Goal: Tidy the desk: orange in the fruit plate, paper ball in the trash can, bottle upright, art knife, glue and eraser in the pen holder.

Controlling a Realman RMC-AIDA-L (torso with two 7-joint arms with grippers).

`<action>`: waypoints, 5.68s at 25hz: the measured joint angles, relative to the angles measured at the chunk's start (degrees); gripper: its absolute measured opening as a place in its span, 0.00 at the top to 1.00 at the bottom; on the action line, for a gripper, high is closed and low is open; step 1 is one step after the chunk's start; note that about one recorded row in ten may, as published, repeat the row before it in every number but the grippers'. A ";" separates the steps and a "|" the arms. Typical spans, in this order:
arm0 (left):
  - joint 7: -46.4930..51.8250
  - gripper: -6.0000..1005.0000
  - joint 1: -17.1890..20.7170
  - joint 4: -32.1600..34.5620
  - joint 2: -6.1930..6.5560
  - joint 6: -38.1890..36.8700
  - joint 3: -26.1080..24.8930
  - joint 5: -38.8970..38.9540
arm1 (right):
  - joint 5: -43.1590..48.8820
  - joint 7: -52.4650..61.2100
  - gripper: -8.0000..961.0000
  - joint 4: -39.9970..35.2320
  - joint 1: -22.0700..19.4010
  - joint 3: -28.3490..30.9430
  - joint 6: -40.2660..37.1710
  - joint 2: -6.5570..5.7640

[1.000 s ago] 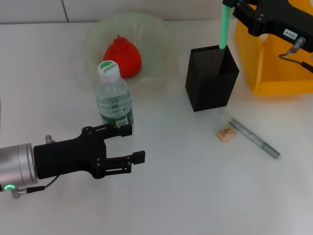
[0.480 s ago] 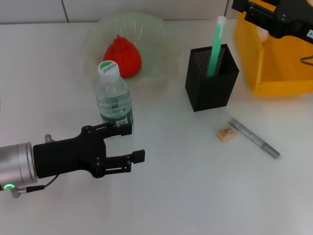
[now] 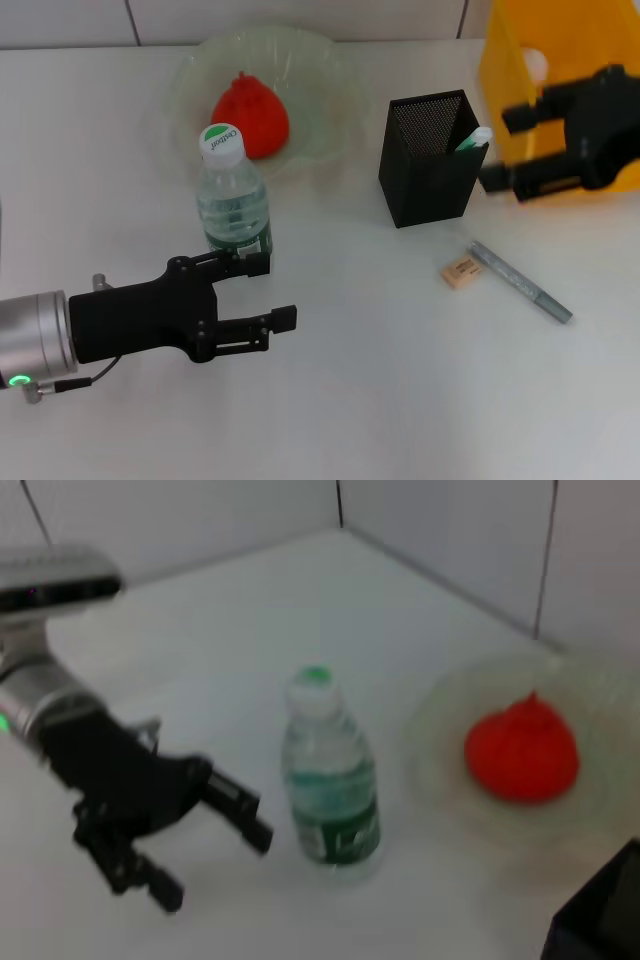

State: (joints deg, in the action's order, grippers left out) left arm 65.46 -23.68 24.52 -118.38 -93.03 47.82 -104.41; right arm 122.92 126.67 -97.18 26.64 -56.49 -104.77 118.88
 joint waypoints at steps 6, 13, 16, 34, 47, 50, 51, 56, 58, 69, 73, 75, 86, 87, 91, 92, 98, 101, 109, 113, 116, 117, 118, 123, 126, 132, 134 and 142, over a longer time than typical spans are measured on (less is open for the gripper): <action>-0.29 0.19 -0.17 0.00 -0.10 -0.01 0.00 -0.01 | 13.78 7.09 0.22 -2.38 4.24 -8.45 -7.90 0.09; -0.40 0.19 -0.30 0.00 -0.10 0.15 0.16 -0.01 | 24.34 9.50 0.22 8.49 7.58 -18.43 -1.33 0.33; -0.40 0.19 -0.30 0.00 -0.12 0.21 0.22 -0.01 | 24.87 9.28 0.22 13.67 9.14 -21.87 3.04 0.37; -1.01 0.19 -1.18 -1.41 -0.15 0.21 1.00 -0.28 | 28.16 -2.02 0.23 32.18 18.48 -28.06 16.28 0.38; -0.65 0.19 -1.45 -1.05 0.08 -1.00 4.21 -0.60 | 27.77 -4.38 0.23 39.73 21.35 -31.36 21.80 0.59; -0.60 0.19 -1.45 -1.04 0.09 -1.00 4.17 -0.61 | 27.73 -4.44 0.25 41.14 21.87 -32.49 22.68 0.65; -0.60 0.19 -1.45 -1.04 0.09 -1.00 4.17 -0.61 | 27.73 -4.44 0.27 41.49 22.04 -32.73 22.89 0.65; -0.52 0.19 -1.46 -0.96 0.08 -0.73 3.95 -0.63 | 27.68 -4.46 0.33 42.15 22.32 -33.48 23.17 0.65; -0.51 0.19 -1.46 -0.96 0.08 -0.60 3.93 -0.63 | 27.68 -4.47 0.36 42.40 22.32 -33.49 23.43 0.65; -0.51 0.19 -1.82 -1.17 0.08 0.26 3.86 -0.62 | 28.00 -4.93 0.51 43.60 22.49 -33.51 24.34 0.65; -0.52 0.19 -1.97 -1.15 0.01 0.70 3.92 -0.54 | 28.03 -5.01 0.60 43.51 22.49 -33.48 24.35 0.65; -0.64 0.19 -1.98 -1.14 0.00 0.78 3.90 -0.41 | 28.02 -5.05 0.66 43.22 22.40 -33.21 24.21 0.63; -0.91 0.19 -1.98 -1.09 0.07 1.27 3.86 -0.26 | 13.61 -13.03 0.74 28.82 15.27 -15.04 13.96 0.25; -0.92 0.19 -1.98 -1.09 0.07 1.28 3.86 -0.26 | 9.61 -15.07 0.74 28.56 14.49 -11.42 13.57 0.22; -0.93 0.19 -1.98 -1.00 0.08 1.28 3.86 -0.25 | -5.51 -22.59 0.74 29.84 10.81 2.08 16.39 0.28; -0.76 0.19 -2.13 -0.95 0.08 1.26 3.86 -0.24 | -7.66 -23.57 0.74 30.43 9.99 3.21 18.09 0.31; -0.56 0.19 -2.32 -0.95 0.18 1.26 3.86 -0.23 | -14.46 -25.79 0.74 34.82 6.50 4.40 29.29 0.23; -0.48 0.19 -2.37 -0.96 0.18 1.27 3.86 -0.20 | -14.02 -24.88 0.74 36.77 6.80 4.36 30.04 0.17; -0.36 0.19 -2.42 -0.96 0.17 1.28 3.86 -0.14 | -13.85 -23.89 0.64 36.33 6.18 4.79 29.79 0.23; -0.34 0.19 -2.37 -0.97 0.17 1.28 3.86 -0.16 | -14.06 -22.55 0.53 34.63 5.26 4.69 29.40 0.23; -0.33 0.19 -2.30 -0.96 0.17 1.06 3.86 -0.15 | -13.22 -19.40 0.49 30.37 3.95 4.42 26.77 0.10; -0.33 0.19 -2.30 -0.96 0.17 1.06 3.86 -0.15 | -11.74 -16.99 0.47 27.64 3.56 4.41 24.50 -0.09; -0.33 0.19 -2.30 -0.94 0.17 1.04 3.86 -0.15 | -9.79 -14.44 0.46 24.78 3.46 4.39 22.11 -0.31; -0.33 0.19 -2.50 -0.88 0.17 1.00 3.79 -0.15 | 7.71 -0.85 0.46 9.88 5.51 3.89 5.51 -0.82; -0.33 0.19 -2.61 -0.87 0.16 1.03 3.78 -0.21 | 18.38 6.06 0.46 3.52 6.26 0.00 -0.62 0.21; -0.72 0.19 -2.69 -0.87 0.17 1.12 3.87 -0.45 | 27.47 16.57 0.46 9.24 5.56 -12.37 3.27 0.41; -0.74 0.19 -2.76 -0.88 0.17 1.02 3.98 -0.42 | 27.67 17.30 0.46 14.26 5.81 -14.42 7.18 0.43; -0.60 0.19 -2.67 -0.88 0.17 1.08 3.81 -0.54 | 28.21 17.92 0.46 26.56 8.66 -19.99 17.64 0.34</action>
State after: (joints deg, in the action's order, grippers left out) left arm 64.86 -26.35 23.64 -118.21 -91.96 51.63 -104.95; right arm 151.13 144.60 -70.62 35.30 -76.48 -87.13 119.22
